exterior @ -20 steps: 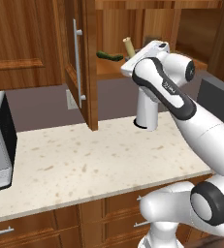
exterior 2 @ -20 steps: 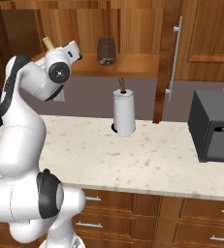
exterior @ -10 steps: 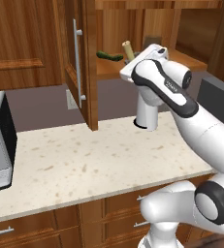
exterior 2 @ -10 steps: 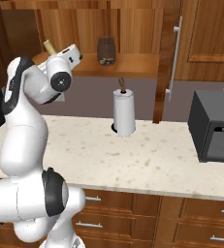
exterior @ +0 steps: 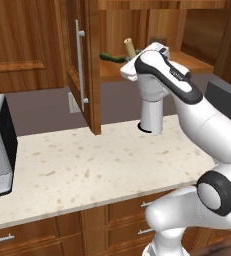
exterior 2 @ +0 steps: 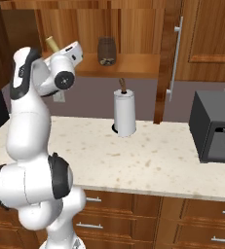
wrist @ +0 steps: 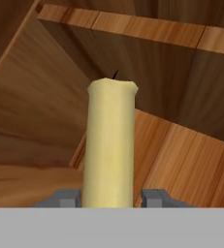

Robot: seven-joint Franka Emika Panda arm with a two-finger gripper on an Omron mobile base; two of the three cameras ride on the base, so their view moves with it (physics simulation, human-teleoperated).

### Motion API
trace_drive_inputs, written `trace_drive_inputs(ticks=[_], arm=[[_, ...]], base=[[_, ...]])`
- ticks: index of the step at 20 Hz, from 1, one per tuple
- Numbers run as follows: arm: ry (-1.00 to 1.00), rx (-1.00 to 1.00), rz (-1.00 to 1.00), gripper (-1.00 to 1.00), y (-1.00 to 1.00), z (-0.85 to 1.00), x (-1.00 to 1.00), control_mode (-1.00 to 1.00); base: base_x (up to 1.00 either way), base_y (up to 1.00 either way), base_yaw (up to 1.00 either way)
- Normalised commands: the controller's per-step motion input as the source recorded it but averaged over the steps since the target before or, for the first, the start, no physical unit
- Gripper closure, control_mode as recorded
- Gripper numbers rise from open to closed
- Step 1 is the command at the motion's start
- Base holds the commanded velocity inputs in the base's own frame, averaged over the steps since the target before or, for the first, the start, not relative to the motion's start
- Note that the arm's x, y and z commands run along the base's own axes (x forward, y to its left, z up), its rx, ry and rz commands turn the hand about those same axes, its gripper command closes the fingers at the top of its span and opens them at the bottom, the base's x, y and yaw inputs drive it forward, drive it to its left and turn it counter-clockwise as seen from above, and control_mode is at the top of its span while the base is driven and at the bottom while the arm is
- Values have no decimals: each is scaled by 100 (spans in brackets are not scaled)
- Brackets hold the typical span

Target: Pick the candle and jar from the dining table and place them in the open cabinet. Close the cabinet after placing the objects.

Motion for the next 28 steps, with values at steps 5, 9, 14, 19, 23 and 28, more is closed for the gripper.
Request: trace_drive_inputs(ticks=[5,9,14,19,23,28], arm=[[0,1,0,100,0,-4,33,-100],[0,0,0,100,0,-6,31,-100],[1,1,0,100,0,0,36,-100],[6,1,0,100,0,3,20,-100],[8,1,0,100,-2,35,0,-100],[6,0,1,100,-1,58,-7,-100]], base=[[0,0,0],[0,0,0],[0,0,0],[0,0,0],[0,0,0],[0,0,0]])
